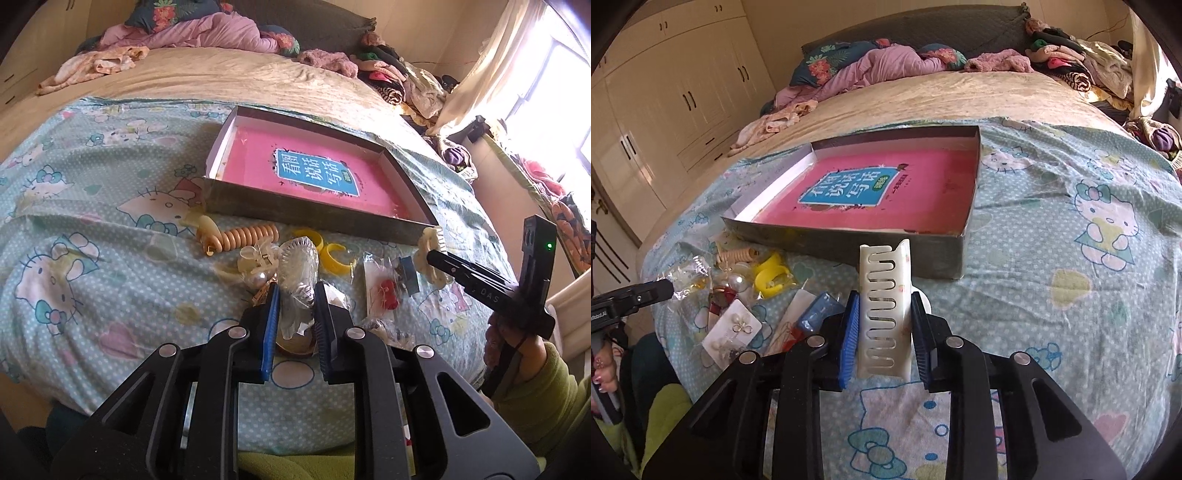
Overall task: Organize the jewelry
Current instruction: 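Carry both items into the pink-lined box and open both tools to release them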
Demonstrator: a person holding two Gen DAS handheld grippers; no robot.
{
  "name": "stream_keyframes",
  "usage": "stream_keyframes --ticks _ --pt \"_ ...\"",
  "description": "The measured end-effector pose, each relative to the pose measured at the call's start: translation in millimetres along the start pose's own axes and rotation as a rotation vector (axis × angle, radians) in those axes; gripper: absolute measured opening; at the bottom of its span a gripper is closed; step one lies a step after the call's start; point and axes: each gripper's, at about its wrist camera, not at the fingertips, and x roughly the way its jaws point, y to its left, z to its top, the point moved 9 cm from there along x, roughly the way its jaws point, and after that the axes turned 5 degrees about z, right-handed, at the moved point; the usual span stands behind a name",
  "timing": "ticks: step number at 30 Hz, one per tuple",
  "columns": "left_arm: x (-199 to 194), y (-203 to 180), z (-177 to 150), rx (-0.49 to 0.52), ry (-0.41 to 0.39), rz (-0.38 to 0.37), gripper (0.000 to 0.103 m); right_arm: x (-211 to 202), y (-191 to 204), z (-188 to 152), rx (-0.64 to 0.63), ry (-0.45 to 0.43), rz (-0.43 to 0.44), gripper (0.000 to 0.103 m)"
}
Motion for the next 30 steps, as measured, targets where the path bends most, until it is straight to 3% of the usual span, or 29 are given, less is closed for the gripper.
stream_keyframes --ticks 11,19,30 --pt "-1 12 45 -0.021 -0.065 0.026 0.011 -32 14 48 -0.044 -0.126 0.027 0.025" --pt "10 17 80 -0.034 -0.117 0.045 0.011 -22 13 75 -0.047 -0.159 0.025 0.025" --pt "56 19 105 -0.022 -0.09 0.06 0.011 1 1 93 -0.014 -0.161 -0.004 0.025"
